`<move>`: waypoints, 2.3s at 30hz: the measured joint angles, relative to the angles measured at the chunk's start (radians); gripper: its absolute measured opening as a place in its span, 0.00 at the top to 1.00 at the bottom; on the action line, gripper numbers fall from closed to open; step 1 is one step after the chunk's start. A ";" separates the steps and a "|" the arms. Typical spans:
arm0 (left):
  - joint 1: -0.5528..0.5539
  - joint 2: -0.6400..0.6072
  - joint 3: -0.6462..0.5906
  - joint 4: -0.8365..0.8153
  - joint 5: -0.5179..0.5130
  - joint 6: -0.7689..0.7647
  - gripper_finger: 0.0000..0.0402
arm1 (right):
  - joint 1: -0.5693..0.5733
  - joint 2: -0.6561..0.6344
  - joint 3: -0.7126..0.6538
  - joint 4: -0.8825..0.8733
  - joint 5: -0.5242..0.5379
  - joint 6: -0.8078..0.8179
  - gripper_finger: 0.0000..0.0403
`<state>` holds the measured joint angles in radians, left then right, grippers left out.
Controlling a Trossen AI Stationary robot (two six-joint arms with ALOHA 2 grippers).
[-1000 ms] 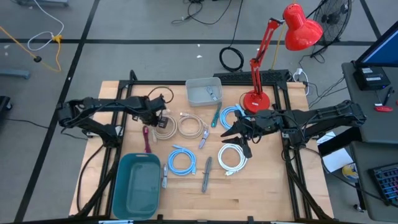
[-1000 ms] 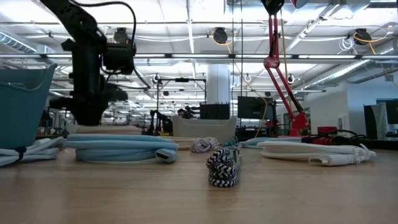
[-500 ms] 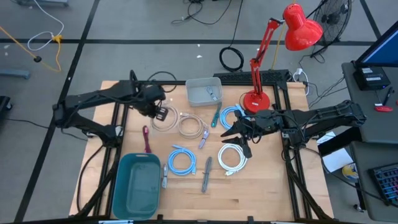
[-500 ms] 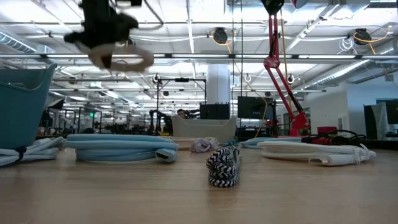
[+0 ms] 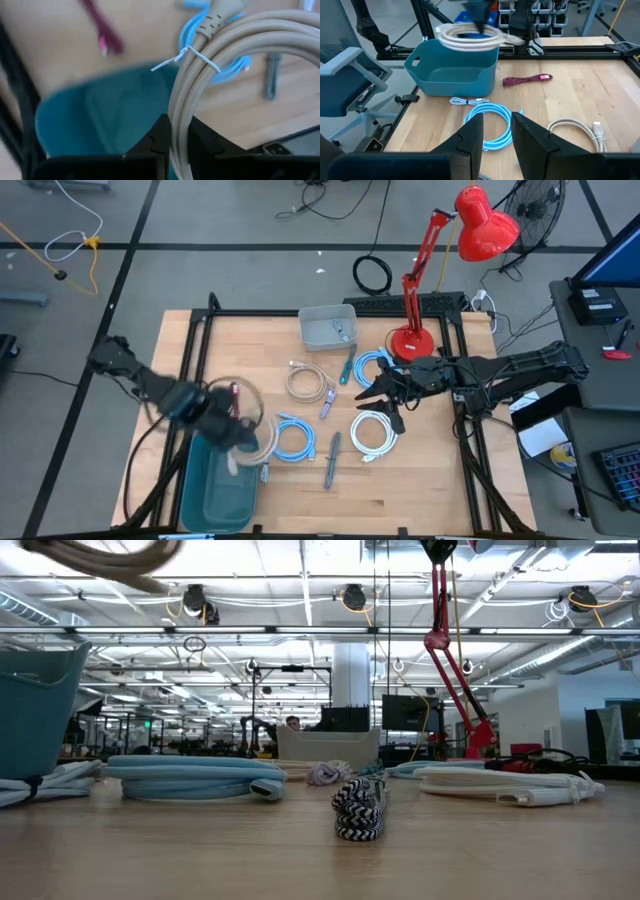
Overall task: Pick & Place USB Port
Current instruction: Put the brown HDMI cable into the blue bin, then put the black blue charger cable into the gray bin
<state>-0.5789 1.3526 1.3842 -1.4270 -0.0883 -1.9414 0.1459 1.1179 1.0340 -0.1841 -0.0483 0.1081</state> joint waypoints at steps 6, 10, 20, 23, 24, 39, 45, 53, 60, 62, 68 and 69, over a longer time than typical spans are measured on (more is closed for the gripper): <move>-0.169 0.070 0.000 -0.015 0.023 -0.287 0.91 | 0.000 0.000 0.000 0.000 0.000 -0.001 0.77; -0.191 0.129 0.000 -0.015 0.123 -0.313 0.91 | 0.000 0.000 0.000 0.000 0.029 -0.015 0.77; -0.232 0.252 -0.001 -0.075 0.305 -0.300 0.91 | 0.000 0.000 0.000 0.011 0.053 -0.015 0.77; -0.220 0.266 -0.003 -0.119 0.285 -0.283 0.91 | 0.000 0.000 0.000 0.017 0.053 -0.016 0.77; -0.216 0.266 -0.011 -0.115 0.272 -0.281 0.91 | 0.000 0.000 0.000 0.020 0.052 -0.016 0.77; -0.189 0.263 -0.235 0.088 0.319 -0.206 0.91 | 0.006 0.000 0.000 0.032 0.050 0.011 0.77; -0.167 0.263 -0.244 0.085 0.284 -0.145 0.90 | 0.006 0.000 0.000 0.039 0.053 0.011 0.77; -0.139 0.262 -0.243 0.051 0.292 -0.107 0.62 | 0.006 0.000 0.000 0.038 0.055 0.011 0.77; -0.138 0.222 -0.157 -0.042 0.281 -0.046 0.49 | 0.006 0.000 0.000 0.038 0.053 0.011 0.77; -0.137 0.195 -0.113 -0.084 0.231 -0.041 0.49 | 0.006 0.000 0.000 0.038 0.052 0.011 0.77; -0.111 0.103 0.021 -0.145 -0.075 -0.035 0.49 | 0.006 0.000 0.000 0.035 0.049 0.011 0.77; -0.101 0.087 0.034 -0.143 -0.139 -0.035 0.49 | 0.006 0.000 0.000 0.035 0.048 0.011 0.77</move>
<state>-0.6798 1.4401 1.4184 -1.5698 -0.2278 -1.9762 0.1524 1.1179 1.0344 -0.1493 0.0002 0.1196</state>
